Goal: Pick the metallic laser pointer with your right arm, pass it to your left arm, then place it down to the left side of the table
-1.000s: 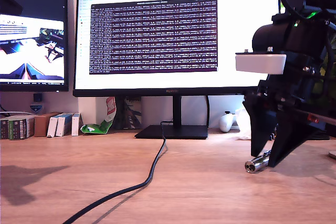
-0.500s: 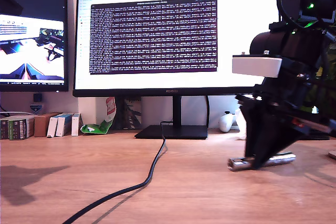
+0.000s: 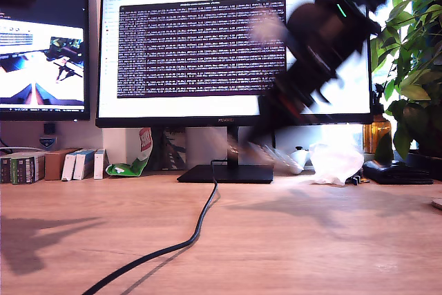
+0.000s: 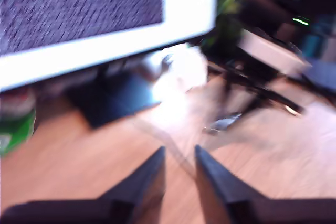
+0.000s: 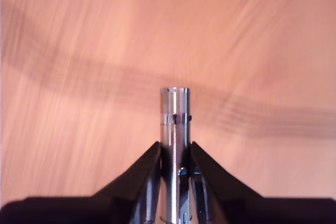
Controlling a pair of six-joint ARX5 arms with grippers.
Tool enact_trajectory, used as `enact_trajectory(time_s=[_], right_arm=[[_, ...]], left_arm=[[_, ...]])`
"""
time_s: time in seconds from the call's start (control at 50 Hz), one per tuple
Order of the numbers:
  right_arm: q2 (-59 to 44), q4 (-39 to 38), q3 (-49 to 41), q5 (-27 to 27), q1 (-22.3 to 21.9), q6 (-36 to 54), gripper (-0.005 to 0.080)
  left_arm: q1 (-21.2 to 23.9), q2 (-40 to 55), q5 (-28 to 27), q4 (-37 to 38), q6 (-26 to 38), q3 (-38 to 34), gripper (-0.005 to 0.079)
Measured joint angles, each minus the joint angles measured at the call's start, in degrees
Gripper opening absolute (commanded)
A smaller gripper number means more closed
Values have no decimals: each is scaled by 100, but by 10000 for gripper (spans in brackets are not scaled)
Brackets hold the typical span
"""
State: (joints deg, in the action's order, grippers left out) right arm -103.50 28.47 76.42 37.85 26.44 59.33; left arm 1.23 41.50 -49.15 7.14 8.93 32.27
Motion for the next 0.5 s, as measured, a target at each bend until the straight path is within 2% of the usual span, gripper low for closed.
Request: enact_trajectory(time_s=[0.14, 0.26, 0.36, 0.5], right_arm=[[70, -26, 671, 1246, 173, -1134, -11], [105, -153, 1078, 2028, 339, -1563, -11], [105, -205, 1427, 2402, 463, -1604, -11], [105, -247, 1910, 2632, 605, -1604, -11]], left_arm=[[153, 155, -538, -629, 7, 0, 199], [291, 326, -695, -1145, -13, 0, 291], [361, 490, -695, -1613, -273, 0, 296], [448, 839, -693, -2291, -651, 0, 296]])
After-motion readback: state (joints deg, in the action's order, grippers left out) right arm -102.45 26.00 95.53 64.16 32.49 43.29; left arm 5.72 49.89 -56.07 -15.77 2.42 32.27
